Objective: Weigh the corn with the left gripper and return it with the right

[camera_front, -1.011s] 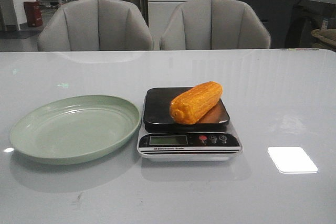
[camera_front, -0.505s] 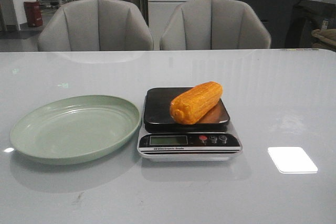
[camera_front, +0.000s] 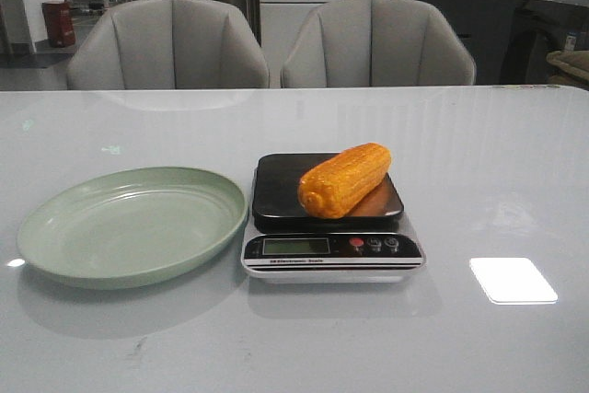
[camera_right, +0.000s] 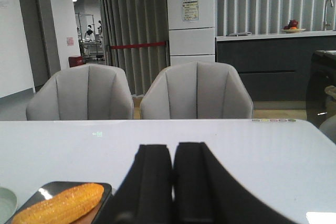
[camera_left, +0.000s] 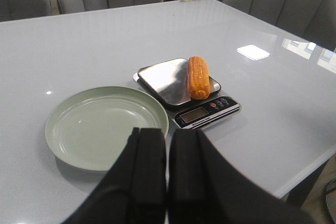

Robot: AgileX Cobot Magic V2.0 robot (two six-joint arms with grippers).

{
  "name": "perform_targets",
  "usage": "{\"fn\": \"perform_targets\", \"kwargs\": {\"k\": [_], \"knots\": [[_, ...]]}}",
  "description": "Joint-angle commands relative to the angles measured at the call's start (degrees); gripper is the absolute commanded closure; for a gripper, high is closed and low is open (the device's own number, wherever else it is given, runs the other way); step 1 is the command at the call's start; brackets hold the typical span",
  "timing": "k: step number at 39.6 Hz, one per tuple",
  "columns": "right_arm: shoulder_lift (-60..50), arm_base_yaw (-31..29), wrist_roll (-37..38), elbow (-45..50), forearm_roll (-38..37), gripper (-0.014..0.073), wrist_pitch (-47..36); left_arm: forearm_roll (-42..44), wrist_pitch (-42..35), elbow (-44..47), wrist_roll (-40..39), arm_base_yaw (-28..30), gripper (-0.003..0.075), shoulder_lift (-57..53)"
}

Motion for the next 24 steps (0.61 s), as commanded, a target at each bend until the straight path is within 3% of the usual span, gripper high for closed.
{"fn": "perform_targets", "kwargs": {"k": [1, 13, 24], "knots": [[4.89, -0.32, -0.27, -6.73, -1.52, 0.0431, -1.09, 0.30, -3.86, -1.39, -0.02, 0.00, 0.0607, 0.71], [24.27, -0.32, -0.27, -20.89, -2.34, 0.0431, 13.86, 0.00, -3.86, -1.39, -0.02, 0.00, 0.0607, 0.71], [30.50, 1.31, -0.27, -21.28, 0.89, 0.0427, 15.75, 0.00, -3.86, -1.39, -0.02, 0.00, 0.0607, 0.71]]}}
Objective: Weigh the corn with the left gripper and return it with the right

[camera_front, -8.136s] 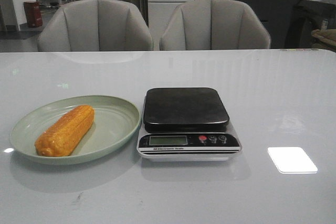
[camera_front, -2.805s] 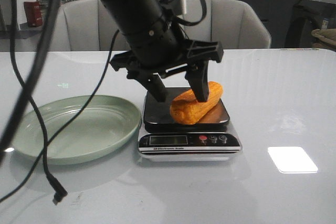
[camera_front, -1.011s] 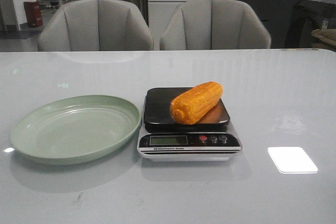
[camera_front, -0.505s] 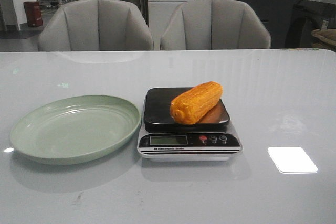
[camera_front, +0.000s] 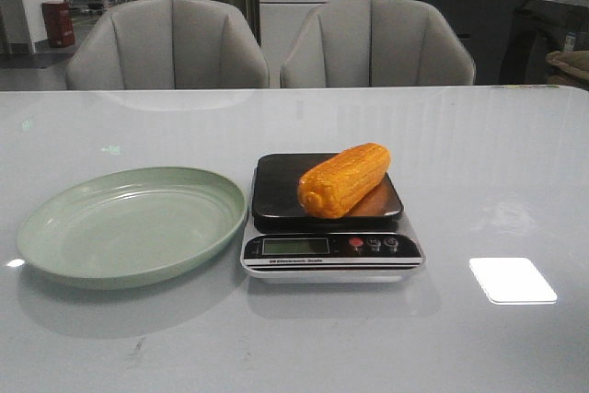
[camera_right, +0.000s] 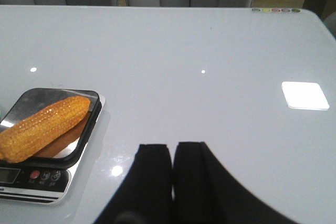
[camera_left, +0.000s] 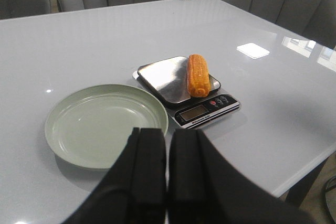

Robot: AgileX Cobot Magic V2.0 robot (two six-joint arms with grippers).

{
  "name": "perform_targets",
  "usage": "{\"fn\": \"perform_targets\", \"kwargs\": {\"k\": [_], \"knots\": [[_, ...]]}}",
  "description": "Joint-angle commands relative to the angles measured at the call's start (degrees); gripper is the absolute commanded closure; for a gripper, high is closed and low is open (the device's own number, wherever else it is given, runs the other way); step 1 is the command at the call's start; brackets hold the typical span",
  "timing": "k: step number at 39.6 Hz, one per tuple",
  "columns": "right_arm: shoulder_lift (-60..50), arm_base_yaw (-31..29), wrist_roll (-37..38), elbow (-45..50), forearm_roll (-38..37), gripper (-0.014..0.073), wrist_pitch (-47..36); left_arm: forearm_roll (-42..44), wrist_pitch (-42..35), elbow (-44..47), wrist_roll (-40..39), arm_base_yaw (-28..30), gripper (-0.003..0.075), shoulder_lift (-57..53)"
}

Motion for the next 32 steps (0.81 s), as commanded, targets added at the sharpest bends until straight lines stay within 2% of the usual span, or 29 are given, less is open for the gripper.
{"fn": "perform_targets", "kwargs": {"k": [1, 6, 15, 20, 25, 32], "knots": [[1.71, 1.51, -0.27, -2.64, 1.77, 0.0425, -2.37, 0.00, -4.27, -1.39, -0.02, 0.00, 0.0607, 0.71], [5.20, 6.02, -0.27, -5.08, 1.77, 0.0359, 2.07, 0.00, -4.27, -1.39, -0.02, 0.00, 0.0607, 0.71], [12.32, 11.06, -0.27, -9.30, 1.97, 0.0106, 2.63, 0.00, -4.27, -1.39, -0.02, 0.00, 0.0607, 0.71], [18.57, 12.37, -0.27, -13.37, 1.97, 0.0007, 5.74, 0.00, -4.27, -1.39, -0.02, 0.00, 0.0607, 0.71], [25.35, 14.79, -0.27, -18.65, 2.63, -0.0010, 8.62, 0.00, -4.27, -1.39, -0.02, 0.00, 0.0607, 0.71], [36.01, 17.14, 0.26, -27.54, 12.88, -0.0010, 11.39, 0.00, -4.27, -1.39, -0.02, 0.00, 0.0607, 0.71]]}}
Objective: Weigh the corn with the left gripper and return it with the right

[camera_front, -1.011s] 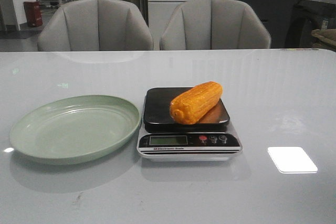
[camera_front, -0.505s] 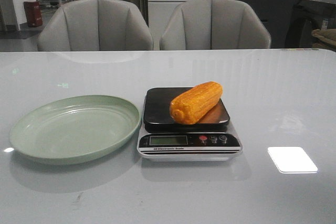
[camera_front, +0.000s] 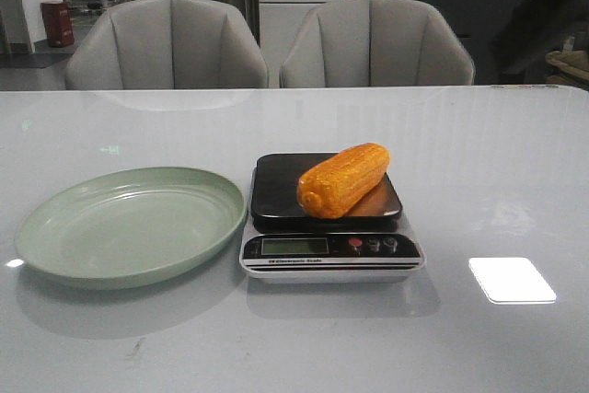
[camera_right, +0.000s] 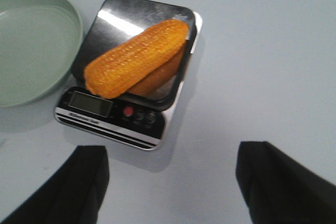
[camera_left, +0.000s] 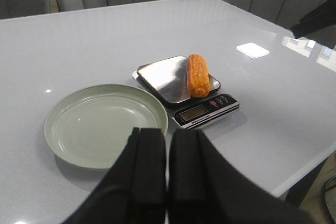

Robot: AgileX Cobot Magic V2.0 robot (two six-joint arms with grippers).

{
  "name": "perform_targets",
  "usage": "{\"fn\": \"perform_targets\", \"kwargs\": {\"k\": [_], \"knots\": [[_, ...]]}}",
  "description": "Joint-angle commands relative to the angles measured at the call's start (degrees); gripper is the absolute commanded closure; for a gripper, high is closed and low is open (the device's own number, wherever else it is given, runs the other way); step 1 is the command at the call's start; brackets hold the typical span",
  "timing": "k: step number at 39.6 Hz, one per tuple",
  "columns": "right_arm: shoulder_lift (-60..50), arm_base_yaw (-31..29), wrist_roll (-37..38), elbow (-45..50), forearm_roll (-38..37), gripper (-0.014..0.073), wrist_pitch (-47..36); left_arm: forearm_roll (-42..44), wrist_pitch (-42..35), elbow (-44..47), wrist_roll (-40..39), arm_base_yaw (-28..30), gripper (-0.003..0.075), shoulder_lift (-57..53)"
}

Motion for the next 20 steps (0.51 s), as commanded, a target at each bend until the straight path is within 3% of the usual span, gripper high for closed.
{"fn": "perform_targets", "kwargs": {"k": [1, 5, 11, 20], "knots": [[5.11, 0.81, 0.04, -6.85, 5.23, -0.0010, -1.35, 0.00, -4.27, -1.39, -0.02, 0.00, 0.0607, 0.71], [11.21, 1.48, 1.34, -12.34, 8.11, -0.0010, 0.34, 0.00, -4.27, -1.39, -0.02, 0.00, 0.0607, 0.71], [19.88, 2.96, 9.38, -19.69, 9.05, -0.0010, 2.12, 0.00, -4.27, -1.39, -0.02, 0.00, 0.0607, 0.71], [30.90, 5.05, 20.96, -32.17, 4.85, -0.0009, 9.27, 0.00, -4.27, -1.39, -0.02, 0.00, 0.0607, 0.71]]}}
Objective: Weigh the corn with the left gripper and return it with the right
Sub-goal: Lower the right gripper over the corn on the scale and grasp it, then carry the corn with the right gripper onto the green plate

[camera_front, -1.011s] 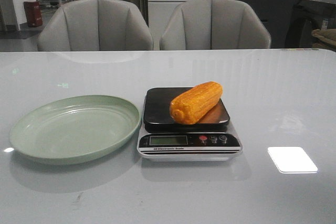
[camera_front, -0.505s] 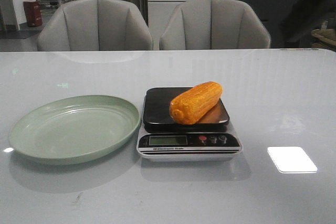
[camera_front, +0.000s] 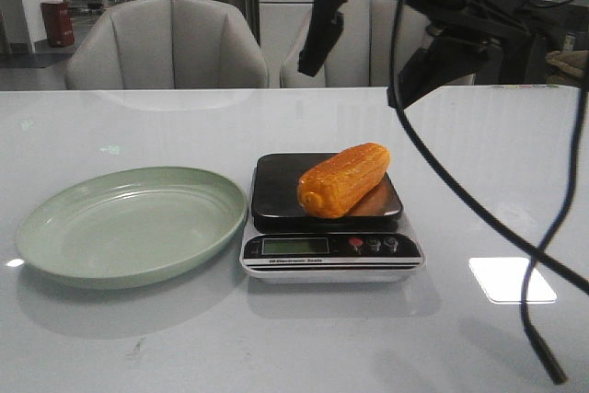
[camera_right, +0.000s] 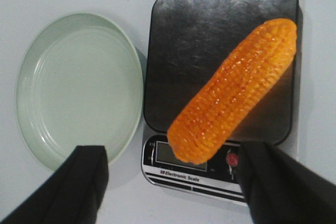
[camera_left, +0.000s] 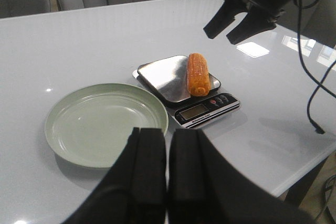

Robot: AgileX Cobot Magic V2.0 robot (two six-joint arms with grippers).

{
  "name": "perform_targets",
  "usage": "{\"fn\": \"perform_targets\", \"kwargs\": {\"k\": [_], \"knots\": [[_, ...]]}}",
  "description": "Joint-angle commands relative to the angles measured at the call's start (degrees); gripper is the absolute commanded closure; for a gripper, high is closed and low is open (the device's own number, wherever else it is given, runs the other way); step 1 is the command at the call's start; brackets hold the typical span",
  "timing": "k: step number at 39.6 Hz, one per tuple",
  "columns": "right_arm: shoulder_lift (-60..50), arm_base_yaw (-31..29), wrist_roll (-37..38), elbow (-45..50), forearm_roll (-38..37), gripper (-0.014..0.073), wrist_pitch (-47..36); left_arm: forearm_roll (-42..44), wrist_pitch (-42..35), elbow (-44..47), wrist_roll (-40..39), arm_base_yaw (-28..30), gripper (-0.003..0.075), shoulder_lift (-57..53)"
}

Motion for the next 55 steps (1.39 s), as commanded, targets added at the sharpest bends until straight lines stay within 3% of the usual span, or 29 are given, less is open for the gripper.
{"fn": "perform_targets", "kwargs": {"k": [1, 12, 21, 26, 33, 36, 55], "knots": [[1.73, 1.02, 6.05, -6.33, -3.16, -0.0009, 1.41, 0.00, -4.40, -1.39, -0.02, 0.00, 0.0607, 0.71], [12.21, 4.21, 25.11, -17.28, -15.37, -0.0009, 11.74, 0.00, -4.40, -1.39, -0.02, 0.00, 0.0607, 0.71], [17.67, 4.19, 29.12, -19.71, -16.17, -0.0009, 15.85, 0.00, -4.40, -1.39, -0.02, 0.00, 0.0607, 0.71], [19.60, 4.27, 29.33, -20.15, -16.23, 0.0041, 15.78, 0.00, -4.40, -1.39, -0.02, 0.00, 0.0607, 0.66], [20.13, 4.83, 28.16, -22.85, -16.37, 0.0364, 15.41, 0.00, -4.40, -1.39, -0.02, 0.00, 0.0607, 0.66], [20.13, 6.18, 26.41, -25.00, -16.37, 0.0446, 14.94, 0.00, -4.40, -1.39, -0.02, 0.00, 0.0607, 0.66], [23.98, 18.63, 20.77, -28.69, -15.98, 0.0453, 2.68, 0.00, -4.40, -1.39, -0.02, 0.00, 0.0607, 0.66]]}}
